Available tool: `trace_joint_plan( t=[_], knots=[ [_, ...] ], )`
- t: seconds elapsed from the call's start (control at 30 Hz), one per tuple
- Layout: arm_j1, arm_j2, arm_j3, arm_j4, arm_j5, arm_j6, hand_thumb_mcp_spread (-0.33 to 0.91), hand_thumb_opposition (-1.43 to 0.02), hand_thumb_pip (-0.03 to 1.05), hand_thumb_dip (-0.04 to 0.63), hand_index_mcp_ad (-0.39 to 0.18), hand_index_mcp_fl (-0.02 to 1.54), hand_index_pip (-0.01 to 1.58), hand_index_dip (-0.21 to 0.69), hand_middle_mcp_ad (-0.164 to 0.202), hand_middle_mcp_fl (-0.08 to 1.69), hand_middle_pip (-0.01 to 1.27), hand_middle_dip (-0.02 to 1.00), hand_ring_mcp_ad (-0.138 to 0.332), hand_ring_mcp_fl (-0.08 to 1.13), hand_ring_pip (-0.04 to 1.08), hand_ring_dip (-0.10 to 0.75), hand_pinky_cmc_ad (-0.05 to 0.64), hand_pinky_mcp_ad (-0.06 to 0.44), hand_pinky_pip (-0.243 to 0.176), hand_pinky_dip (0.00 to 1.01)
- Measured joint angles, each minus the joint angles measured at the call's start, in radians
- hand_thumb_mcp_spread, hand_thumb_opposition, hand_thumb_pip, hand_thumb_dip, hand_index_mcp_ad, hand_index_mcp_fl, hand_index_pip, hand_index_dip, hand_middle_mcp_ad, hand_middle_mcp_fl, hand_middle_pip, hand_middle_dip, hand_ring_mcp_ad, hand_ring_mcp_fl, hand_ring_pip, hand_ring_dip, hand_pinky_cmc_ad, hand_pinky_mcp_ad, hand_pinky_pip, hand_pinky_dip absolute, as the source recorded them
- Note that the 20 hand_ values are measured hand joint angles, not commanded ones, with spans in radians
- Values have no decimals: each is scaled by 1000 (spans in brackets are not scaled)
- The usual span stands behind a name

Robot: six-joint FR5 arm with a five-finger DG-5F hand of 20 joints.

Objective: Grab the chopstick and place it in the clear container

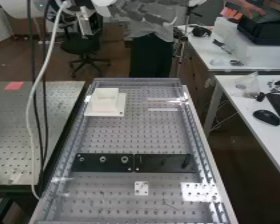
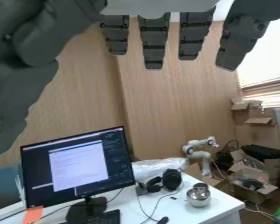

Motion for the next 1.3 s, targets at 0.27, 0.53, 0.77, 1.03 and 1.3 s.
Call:
trace_joint_plan(
  t=[0.27,0.53,0.77,1.03,1.3],
  knots=[
    [2,-3,1,3,-4,-3,38,-724,513,-24,-87,16,72,-14,93,51,147,70,176,3,82,-37,380,311,-155,223],
    [7,-3,2,6,1,-5,38,-724,513,-24,-87,10,73,-14,93,51,147,66,176,3,82,-33,380,314,-155,223],
    [7,-9,1,12,-2,2,38,-724,515,-24,-87,10,73,-14,93,51,147,70,173,3,82,-33,365,311,-155,223],
    [12,-9,1,11,14,3,38,-724,536,-24,-87,12,73,-14,93,51,147,66,176,3,82,-33,365,311,-155,223],
    [13,-10,-9,19,11,8,38,-724,538,-24,-87,12,75,-17,93,51,147,66,176,3,82,-33,365,314,-155,223]
  ],
)
